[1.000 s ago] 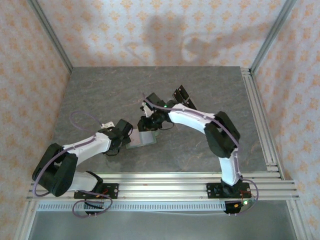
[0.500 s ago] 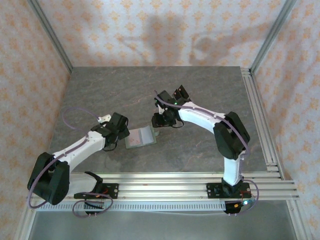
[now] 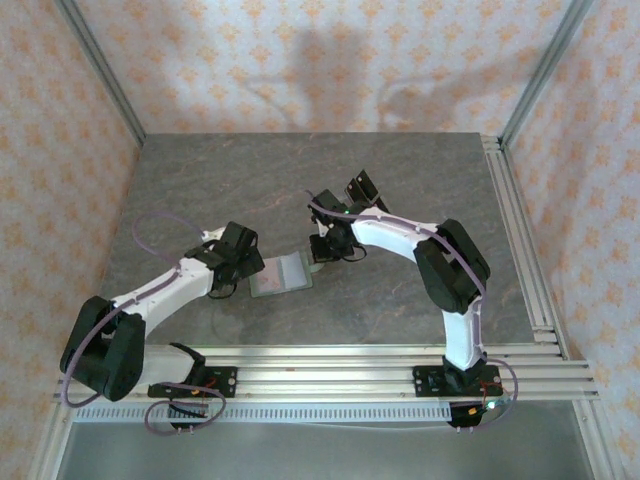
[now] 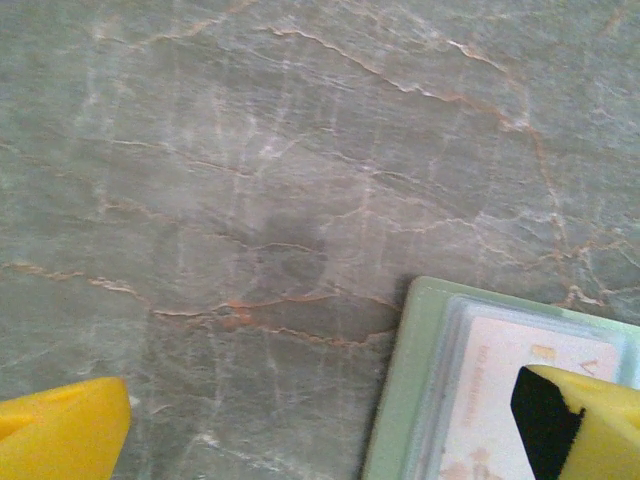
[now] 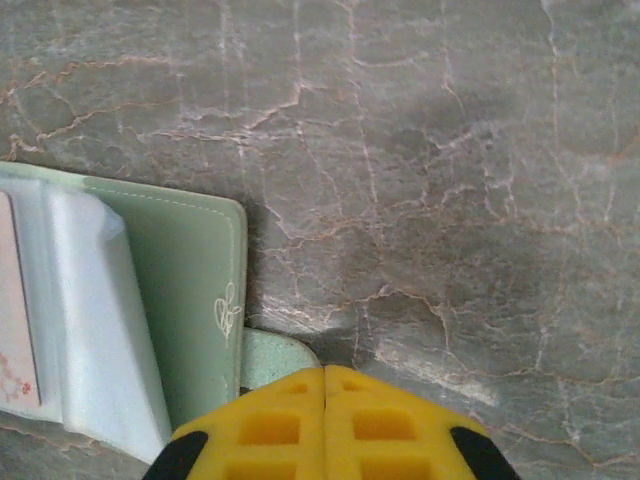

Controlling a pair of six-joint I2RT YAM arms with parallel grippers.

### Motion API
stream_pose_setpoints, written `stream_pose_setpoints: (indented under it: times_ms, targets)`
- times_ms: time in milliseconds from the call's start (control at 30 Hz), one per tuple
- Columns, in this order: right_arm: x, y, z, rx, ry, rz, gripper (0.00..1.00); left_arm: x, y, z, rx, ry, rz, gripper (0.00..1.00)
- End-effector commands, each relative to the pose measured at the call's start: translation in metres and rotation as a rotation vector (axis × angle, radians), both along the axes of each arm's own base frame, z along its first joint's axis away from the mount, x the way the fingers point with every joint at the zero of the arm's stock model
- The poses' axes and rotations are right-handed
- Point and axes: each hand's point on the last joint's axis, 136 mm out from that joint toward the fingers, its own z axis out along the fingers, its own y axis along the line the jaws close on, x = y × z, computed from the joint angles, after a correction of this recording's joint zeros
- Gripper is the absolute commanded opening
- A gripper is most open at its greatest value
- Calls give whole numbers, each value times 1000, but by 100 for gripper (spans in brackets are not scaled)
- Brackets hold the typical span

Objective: Put the credit cards into the card holder
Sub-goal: Close the card holder at the center of the table.

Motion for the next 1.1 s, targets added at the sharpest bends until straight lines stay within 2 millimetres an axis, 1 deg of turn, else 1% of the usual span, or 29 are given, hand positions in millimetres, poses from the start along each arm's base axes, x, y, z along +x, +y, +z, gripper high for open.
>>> stream_pose_setpoints:
  times_ms: [0, 233, 333, 500, 867, 1000, 1067]
  targets:
    - [-5, -6, -4, -19, 4, 5, 0, 12, -14, 2, -68, -58, -44, 100]
    - [-7, -6, -8, -8, 11, -2, 0, 22, -36, -3, -181, -115, -100, 100]
    - [-8, -6, -8, -3, 12, -3, 0, 26, -42, -6, -212, -127, -113, 100]
    - [-7, -4, -9, 2, 15, -6, 0, 32, -46, -11, -227, -146, -123, 100]
    - [-6, -1, -8, 13, 18, -4, 0, 36, -53, -28, -246, -129, -139, 100]
    - [-6, -1, -8, 17, 20, -5, 0, 38, -60, -23, -282, -148, -153, 100]
    - [-6, 0, -9, 19, 23, -5, 0, 39, -63, -15, -306, -172, -158, 100]
